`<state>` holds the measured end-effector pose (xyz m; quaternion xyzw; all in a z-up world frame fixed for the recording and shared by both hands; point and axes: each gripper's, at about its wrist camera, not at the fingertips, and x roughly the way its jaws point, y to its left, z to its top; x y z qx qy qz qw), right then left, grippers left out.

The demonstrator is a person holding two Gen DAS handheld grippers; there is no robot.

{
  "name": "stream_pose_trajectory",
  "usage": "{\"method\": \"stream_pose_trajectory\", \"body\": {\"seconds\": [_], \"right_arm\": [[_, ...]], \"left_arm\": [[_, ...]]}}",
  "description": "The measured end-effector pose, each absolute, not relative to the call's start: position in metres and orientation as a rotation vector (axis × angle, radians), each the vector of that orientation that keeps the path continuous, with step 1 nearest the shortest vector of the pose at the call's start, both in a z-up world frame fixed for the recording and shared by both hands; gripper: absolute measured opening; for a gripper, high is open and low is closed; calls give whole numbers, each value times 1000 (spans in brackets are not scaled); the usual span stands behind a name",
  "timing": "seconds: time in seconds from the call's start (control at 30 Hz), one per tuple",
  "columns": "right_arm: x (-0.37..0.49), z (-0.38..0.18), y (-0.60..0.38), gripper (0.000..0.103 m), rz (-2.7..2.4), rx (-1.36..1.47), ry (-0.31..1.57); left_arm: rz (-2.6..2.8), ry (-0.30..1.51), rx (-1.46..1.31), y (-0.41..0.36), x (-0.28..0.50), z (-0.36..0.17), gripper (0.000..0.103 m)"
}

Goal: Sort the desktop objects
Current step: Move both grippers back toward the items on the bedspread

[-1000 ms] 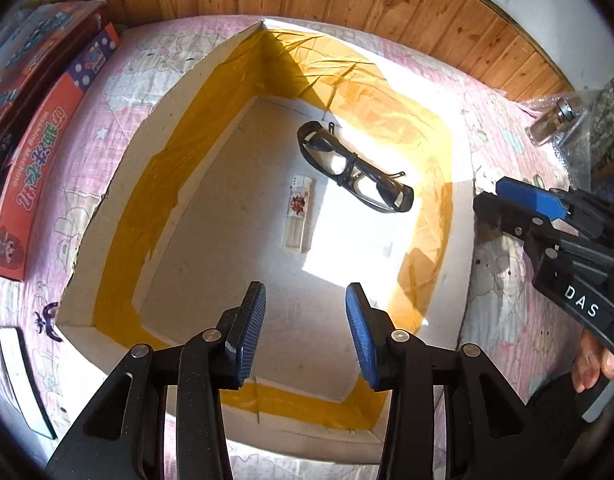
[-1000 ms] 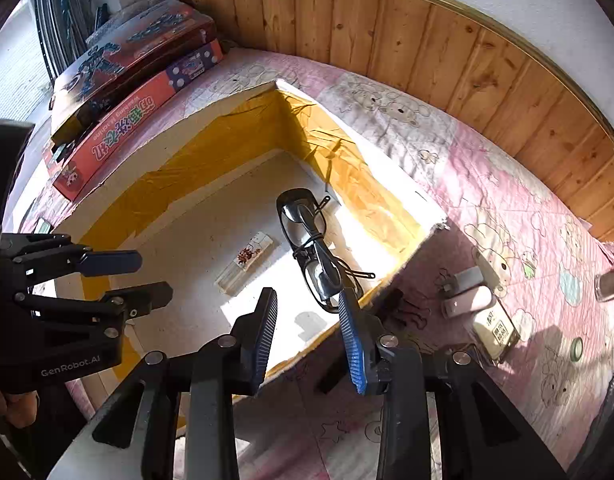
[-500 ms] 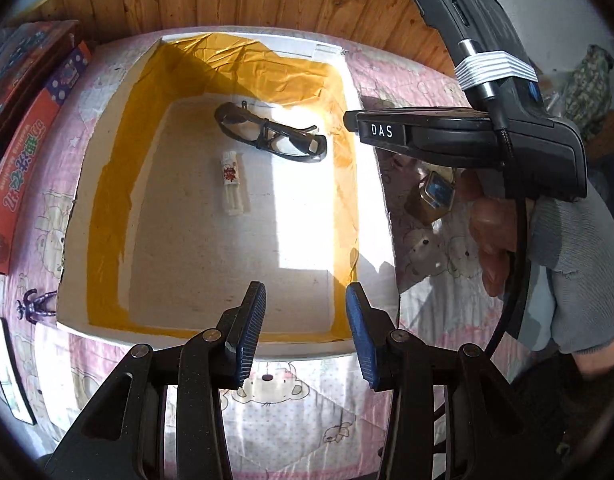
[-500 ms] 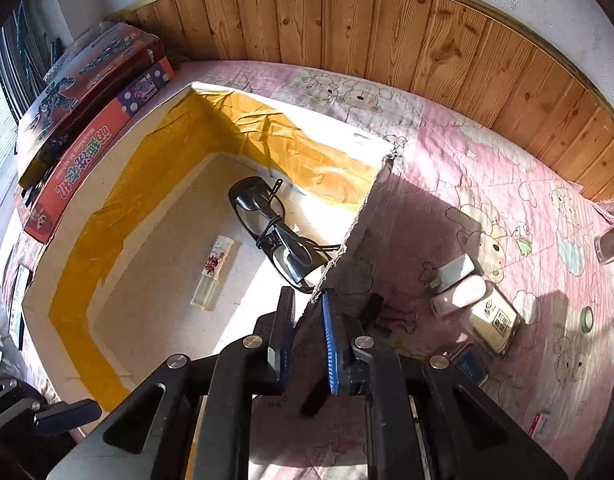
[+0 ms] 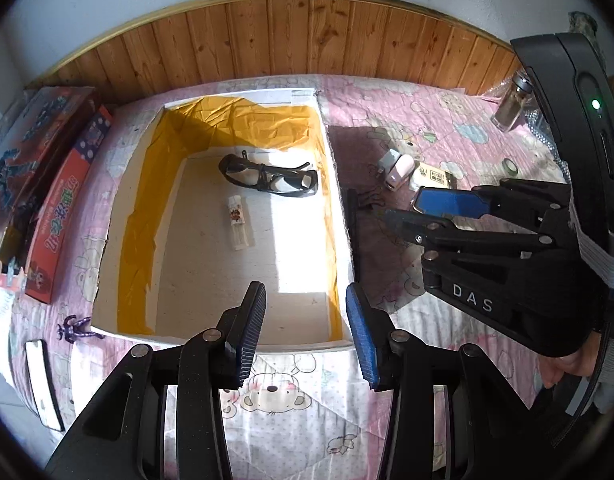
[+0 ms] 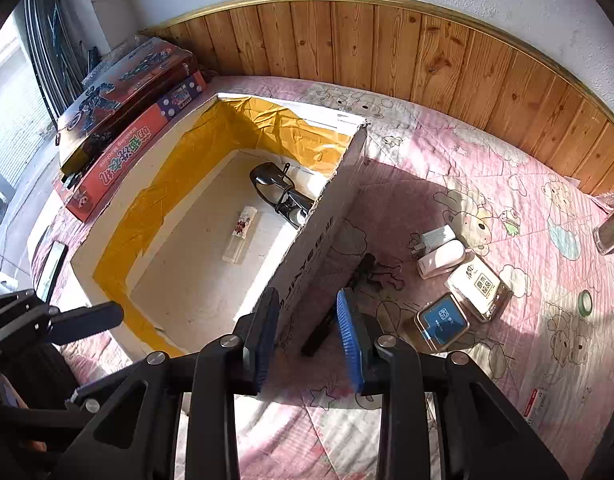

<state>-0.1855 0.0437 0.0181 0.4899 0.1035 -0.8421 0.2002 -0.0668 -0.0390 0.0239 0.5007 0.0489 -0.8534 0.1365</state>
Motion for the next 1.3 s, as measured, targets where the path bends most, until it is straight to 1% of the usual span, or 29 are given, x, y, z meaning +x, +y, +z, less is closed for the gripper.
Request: {"method": "stream_pose_trajectory", "body": {"seconds": [0.07, 0.17, 0.33, 0.47, 0.57, 0.73, 0.83, 0.93, 1.0, 1.03, 1.07, 1.13, 1.2, 1.3], "right_arm": [[-170, 19, 54, 38, -2358, 1346, 305], [-149, 20, 72, 38, -2378, 1316, 303], [-126, 11, 111, 39, -2406, 1318, 213], [-117, 3, 150, 39, -2443, 1336, 104], [-114, -4, 189, 39, -2490, 1354, -15], [-114, -27, 253, 39, -2579, 1441, -167], [-116, -42, 298, 39, -2661, 1522, -290], [-120, -55, 342, 50, -2731, 1605, -428], [-125, -62, 360, 51, -2746, 1653, -488], [-130, -65, 364, 54, -2745, 1663, -496], [-135, -67, 366, 60, -2746, 1676, -487], [-146, -73, 367, 65, -2730, 1712, -442], [-156, -82, 365, 65, -2698, 1767, -385], [-169, -93, 357, 66, -2684, 1823, -245]], "left_arm": [[-2473, 116, 1422, -31, -64, 26, 44], [-2487, 101, 1402, -18, -63, 26, 44], [-2519, 86, 1408, 9, -68, 15, 44], [-2539, 88, 1448, 30, -79, 1, 44], [-2546, 113, 1478, 42, -92, -13, 44], [-2545, 164, 1541, 56, -124, -40, 44], [-2569, 150, 1551, 66, -147, -50, 47], [-2609, 151, 1578, 72, -173, -61, 50], [-2624, 155, 1583, 71, -189, -69, 50], [-2631, 152, 1584, 70, -197, -73, 50], [-2629, 145, 1582, 68, -205, -77, 50], [-2630, 144, 1576, 61, -218, -81, 51], [-2630, 135, 1559, 54, -229, -84, 51], [-2642, 116, 1548, 47, -242, -87, 53]]}}
